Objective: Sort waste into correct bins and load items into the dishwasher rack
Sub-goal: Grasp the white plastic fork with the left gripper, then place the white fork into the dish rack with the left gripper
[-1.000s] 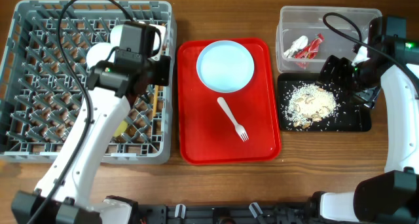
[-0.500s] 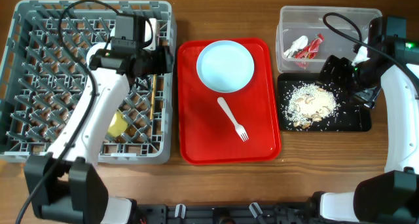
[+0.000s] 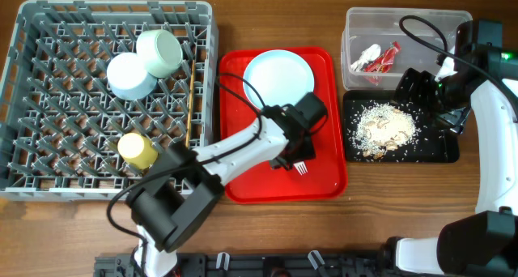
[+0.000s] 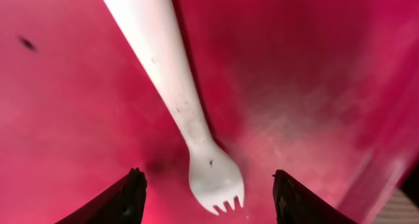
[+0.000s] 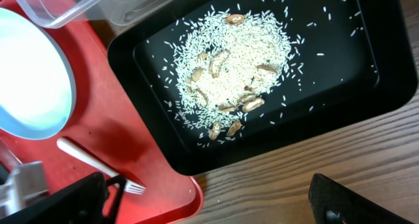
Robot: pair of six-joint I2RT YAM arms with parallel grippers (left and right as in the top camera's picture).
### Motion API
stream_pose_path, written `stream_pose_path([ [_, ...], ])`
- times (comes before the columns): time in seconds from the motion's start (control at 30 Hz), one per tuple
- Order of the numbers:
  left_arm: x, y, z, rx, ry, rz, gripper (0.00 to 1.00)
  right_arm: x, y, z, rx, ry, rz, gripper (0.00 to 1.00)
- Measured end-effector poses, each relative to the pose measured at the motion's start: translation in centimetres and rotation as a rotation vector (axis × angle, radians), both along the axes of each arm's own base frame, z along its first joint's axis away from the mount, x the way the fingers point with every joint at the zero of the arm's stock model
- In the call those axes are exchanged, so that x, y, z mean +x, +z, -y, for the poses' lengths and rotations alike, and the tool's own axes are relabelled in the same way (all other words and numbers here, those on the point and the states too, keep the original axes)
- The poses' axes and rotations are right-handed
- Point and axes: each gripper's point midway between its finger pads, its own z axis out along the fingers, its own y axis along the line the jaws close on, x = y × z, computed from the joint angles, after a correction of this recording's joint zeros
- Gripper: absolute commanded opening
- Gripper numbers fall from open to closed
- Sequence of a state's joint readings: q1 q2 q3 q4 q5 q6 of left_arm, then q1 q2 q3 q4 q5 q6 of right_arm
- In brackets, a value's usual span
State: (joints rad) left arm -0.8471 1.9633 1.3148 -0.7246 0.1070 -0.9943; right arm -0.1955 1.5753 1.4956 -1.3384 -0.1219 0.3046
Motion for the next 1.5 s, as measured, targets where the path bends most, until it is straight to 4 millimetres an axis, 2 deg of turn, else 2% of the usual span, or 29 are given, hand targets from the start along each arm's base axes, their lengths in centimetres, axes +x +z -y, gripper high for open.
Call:
stream_pose_path([
  [0.07,-0.8,-1.1,0.4,0.026,0.004,-0.014,0.61,0.0,0.0,0.0,0.000,0.000,0.000,1.00],
  [0.13,-1.0,-1.2,0.8,0.036,0.015,-0.004,0.54,0.0,0.0,0.0,0.000,0.000,0.000,0.99],
  [0.23,-1.3,-1.3,1.1,0.057,0.031,0.011,0.34,0.0,0.0,0.0,0.000,0.000,0.000,1.00],
  [0.27,-1.4,-1.4,1.0,0.063,0.031,0.011,0.34,0.0,0.0,0.0,0.000,0.000,0.000,1.00],
  [0.33,-1.4,-1.5,0.8,0.070,0.041,0.009,0.25,0.0,0.0,0.0,0.000,0.000,0.000,1.00],
  [0.53,-1.4,-1.5,0.8,0.072,0.045,0.010,0.24,0.0,0.0,0.0,0.000,0.000,0.001,1.00],
  [0.57,-1.4,-1.5,0.8,0.072,0.045,0.010,0.21,0.0,0.0,0.0,0.000,0.000,0.001,1.00],
  [0.63,-1.3,-1.5,0.8,0.072,0.045,0.010,0.09,0.0,0.0,0.0,0.000,0.000,0.001,1.00],
  [0.73,-1.4,-1.6,0.8,0.074,0.049,0.008,0.08,0.1,0.0,0.0,-0.001,0.000,0.003,0.99],
  [0.8,-1.4,-1.6,0.8,0.073,0.050,0.008,0.04,0.1,0.0,0.0,-0.001,0.003,0.004,1.00],
  [1.03,-1.1,-1.6,0.4,0.071,0.066,-0.008,0.04,0.1,0.0,0.0,-0.003,0.017,0.004,1.00],
  [1.07,-1.0,-1.5,0.0,0.078,0.075,-0.015,0.04,0.1,0.0,0.0,-0.004,0.018,0.004,1.00],
  [1.17,-0.2,-1.1,-3.3,0.159,0.132,-0.029,0.04,0.1,0.0,0.0,-0.004,0.019,0.004,1.00],
  [1.23,1.1,0.3,-4.9,0.173,0.171,0.010,0.04,0.1,0.0,0.0,-0.004,0.019,0.004,1.00],
  [1.3,2.2,2.4,-5.4,0.146,0.173,0.064,0.04,0.1,0.0,0.0,-0.004,0.019,0.004,1.00],
  [1.37,3.8,6.2,-6.6,0.095,0.169,0.154,0.04,0.1,0.0,0.0,-0.004,0.019,0.004,1.00],
  [1.4,5.1,8.5,-7.9,0.070,0.160,0.214,0.04,0.1,0.0,0.0,-0.004,0.019,0.004,1.00],
  [1.43,6.0,9.6,-8.9,0.062,0.135,0.251,0.04,0.1,0.0,0.0,-0.004,0.019,0.004,1.00],
  [1.5,8.4,12.8,-12.7,0.071,0.074,0.359,0.04,0.1,0.0,0.0,-0.004,0.019,0.004,1.00],
])
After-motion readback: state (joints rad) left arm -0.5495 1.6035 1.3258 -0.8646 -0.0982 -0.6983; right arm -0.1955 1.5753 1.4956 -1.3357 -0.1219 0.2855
